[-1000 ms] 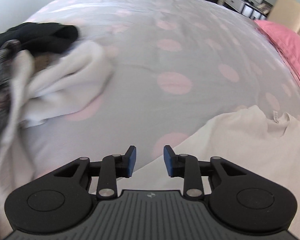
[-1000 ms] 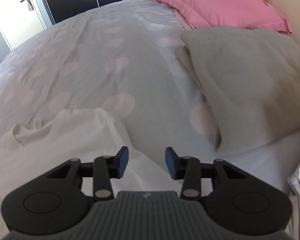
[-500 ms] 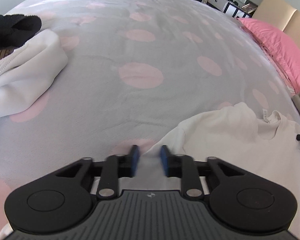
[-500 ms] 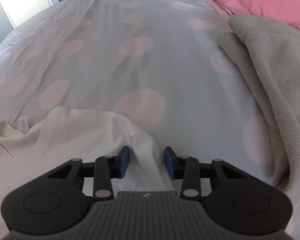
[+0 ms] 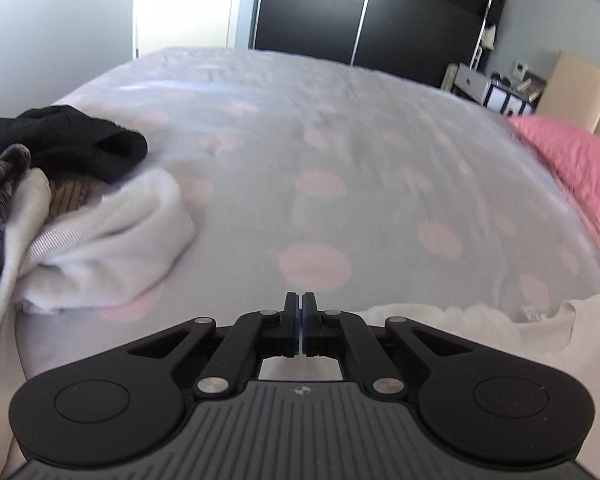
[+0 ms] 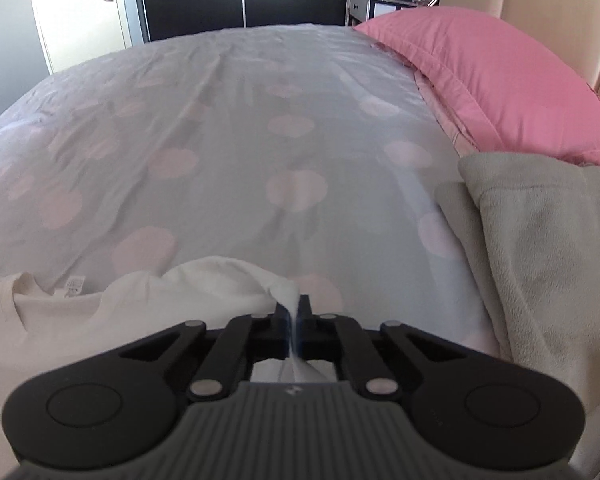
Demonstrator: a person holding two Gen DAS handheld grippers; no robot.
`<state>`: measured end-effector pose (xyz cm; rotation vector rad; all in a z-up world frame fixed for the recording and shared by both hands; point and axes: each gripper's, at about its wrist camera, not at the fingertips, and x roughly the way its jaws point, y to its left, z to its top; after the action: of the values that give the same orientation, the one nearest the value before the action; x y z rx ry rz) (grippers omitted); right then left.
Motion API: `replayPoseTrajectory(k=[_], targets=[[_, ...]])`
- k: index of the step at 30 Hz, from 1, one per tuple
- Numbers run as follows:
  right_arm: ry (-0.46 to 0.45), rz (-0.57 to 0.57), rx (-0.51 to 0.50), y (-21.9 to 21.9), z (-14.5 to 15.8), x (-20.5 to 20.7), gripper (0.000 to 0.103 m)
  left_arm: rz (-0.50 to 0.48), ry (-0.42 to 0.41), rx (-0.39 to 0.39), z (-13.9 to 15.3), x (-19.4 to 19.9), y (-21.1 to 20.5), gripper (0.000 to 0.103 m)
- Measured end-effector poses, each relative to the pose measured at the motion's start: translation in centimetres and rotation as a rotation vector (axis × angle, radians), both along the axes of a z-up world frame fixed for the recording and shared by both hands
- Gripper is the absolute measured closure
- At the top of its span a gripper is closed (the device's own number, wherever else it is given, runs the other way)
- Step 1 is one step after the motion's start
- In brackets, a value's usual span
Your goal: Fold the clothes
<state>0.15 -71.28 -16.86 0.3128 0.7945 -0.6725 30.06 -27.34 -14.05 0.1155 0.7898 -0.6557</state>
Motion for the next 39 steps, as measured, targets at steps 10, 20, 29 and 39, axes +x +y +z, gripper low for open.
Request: replayPoseTrajectory(k=[10,20,29,39], targets=[[0.090,-0.033,0.066,-1.4,-5.1,3.4,0.099,-0.052,0.066,0.165,-5.6,2.4,-2.5,0.102],[0.024,0.074,0.055,-2.5,-2.9,4.5,0.069,-0.216,0.058,0.092,-4.2,3.2,-5.9,0.063],[0.077,0.219,0.068,0.2,-5.6,12.2,0.069,-0.363,0.071,0.163,-7.8,0.3,-13.4,0.062],[0.155,0.290,-0.032,2.2,-7.5,12.9,0.092,-0.402,-0.009,0.129,-8.2,-2.3,-15.5,0.090]])
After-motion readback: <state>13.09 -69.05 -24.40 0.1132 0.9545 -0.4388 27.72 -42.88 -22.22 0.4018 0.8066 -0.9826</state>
